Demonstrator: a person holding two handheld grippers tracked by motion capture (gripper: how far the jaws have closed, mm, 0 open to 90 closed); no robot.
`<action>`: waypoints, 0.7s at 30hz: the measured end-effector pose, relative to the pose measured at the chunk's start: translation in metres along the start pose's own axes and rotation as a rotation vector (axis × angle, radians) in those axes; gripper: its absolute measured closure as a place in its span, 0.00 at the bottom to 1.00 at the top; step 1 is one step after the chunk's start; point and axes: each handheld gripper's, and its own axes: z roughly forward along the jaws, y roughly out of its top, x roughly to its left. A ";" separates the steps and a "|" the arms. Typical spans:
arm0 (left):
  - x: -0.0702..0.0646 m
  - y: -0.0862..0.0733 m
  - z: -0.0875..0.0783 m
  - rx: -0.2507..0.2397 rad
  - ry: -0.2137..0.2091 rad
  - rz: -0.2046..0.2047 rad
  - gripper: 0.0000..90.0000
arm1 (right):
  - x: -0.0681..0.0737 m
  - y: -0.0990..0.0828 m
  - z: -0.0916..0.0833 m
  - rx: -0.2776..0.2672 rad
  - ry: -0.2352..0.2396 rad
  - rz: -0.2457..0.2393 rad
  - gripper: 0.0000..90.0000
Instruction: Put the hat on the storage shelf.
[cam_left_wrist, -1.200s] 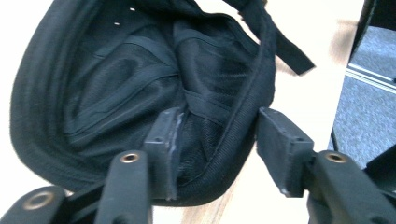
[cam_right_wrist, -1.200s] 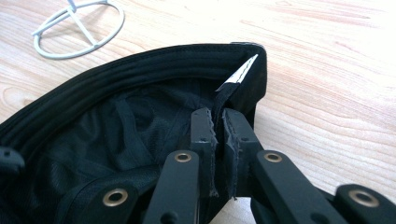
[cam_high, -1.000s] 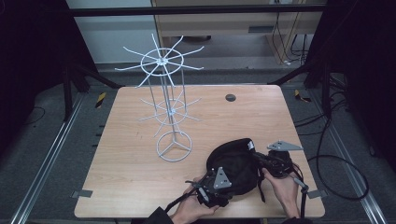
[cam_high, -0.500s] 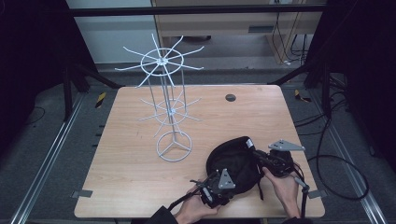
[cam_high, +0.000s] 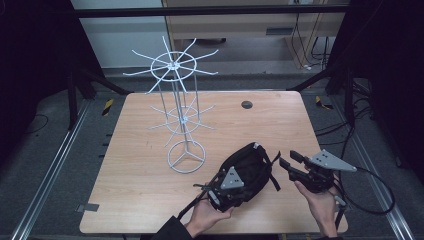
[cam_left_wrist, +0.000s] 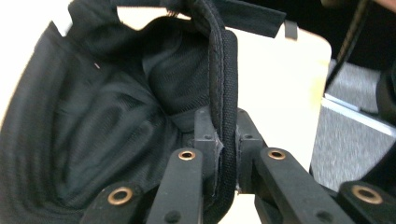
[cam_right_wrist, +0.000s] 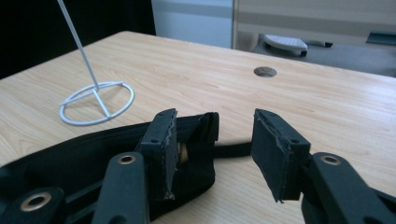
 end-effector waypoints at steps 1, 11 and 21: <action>0.002 0.002 -0.001 -0.008 0.004 -0.005 0.93 | -0.001 -0.001 -0.002 -0.005 0.004 0.000 0.55; 0.028 0.021 -0.014 -0.101 0.030 -0.098 0.93 | 0.004 -0.021 0.004 0.027 0.047 -0.042 0.51; 0.025 0.044 -0.024 -0.171 0.058 -0.083 0.93 | 0.013 -0.039 0.023 0.056 0.101 -0.072 0.50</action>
